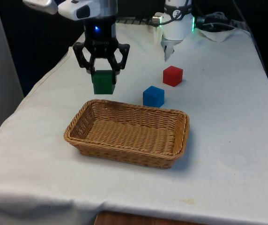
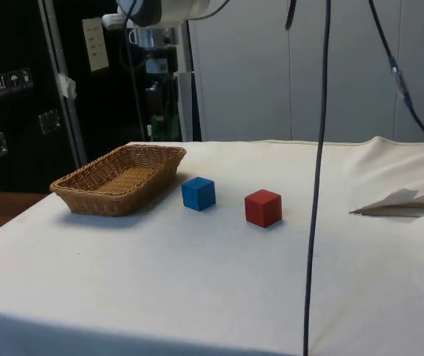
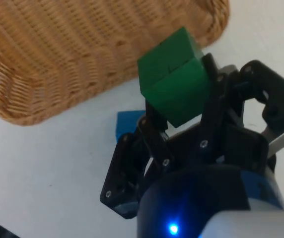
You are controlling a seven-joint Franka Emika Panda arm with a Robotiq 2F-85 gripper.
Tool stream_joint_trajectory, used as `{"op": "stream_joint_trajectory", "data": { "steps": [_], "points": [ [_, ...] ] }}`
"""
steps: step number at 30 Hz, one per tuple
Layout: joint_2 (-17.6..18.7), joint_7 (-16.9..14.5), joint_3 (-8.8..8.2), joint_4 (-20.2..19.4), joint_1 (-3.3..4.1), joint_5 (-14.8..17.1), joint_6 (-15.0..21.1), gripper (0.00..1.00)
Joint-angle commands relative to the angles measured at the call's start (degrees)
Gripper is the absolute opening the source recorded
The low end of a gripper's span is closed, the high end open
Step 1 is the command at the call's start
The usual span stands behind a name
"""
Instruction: Pick up exactly two blocks and place them into the basket.
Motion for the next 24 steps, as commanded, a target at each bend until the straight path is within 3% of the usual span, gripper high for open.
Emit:
{"op": "stream_joint_trajectory", "data": {
  "steps": [1,7,8,9,11,15,16,18,24],
  "points": [
    [0.6,0.2,0.4,1.1,-0.29,0.4,-0.9,0.01],
    [4.4,0.7,1.03,5.7,-0.34,2.1,-1.7,0.01],
    [3.6,0.6,0.57,4.6,0.06,1.7,-1.1,0.01],
    [5.1,0.7,1.2,6.3,-0.46,2.5,-1.6,0.01],
    [7.4,0.7,1.26,8.1,-0.69,3.5,-1.6,0.01],
    [10.3,0.6,1.09,10.5,-0.74,4.9,-1.5,0.01],
    [9.7,0.6,0.69,9.7,-0.29,4.7,-1.1,0.01],
    [12.3,0.5,1.09,12.1,-0.8,6.0,-1.3,0.01],
    [14.4,0.5,0.52,13.7,-0.52,7.0,-1.1,0.01]
  ]
}}
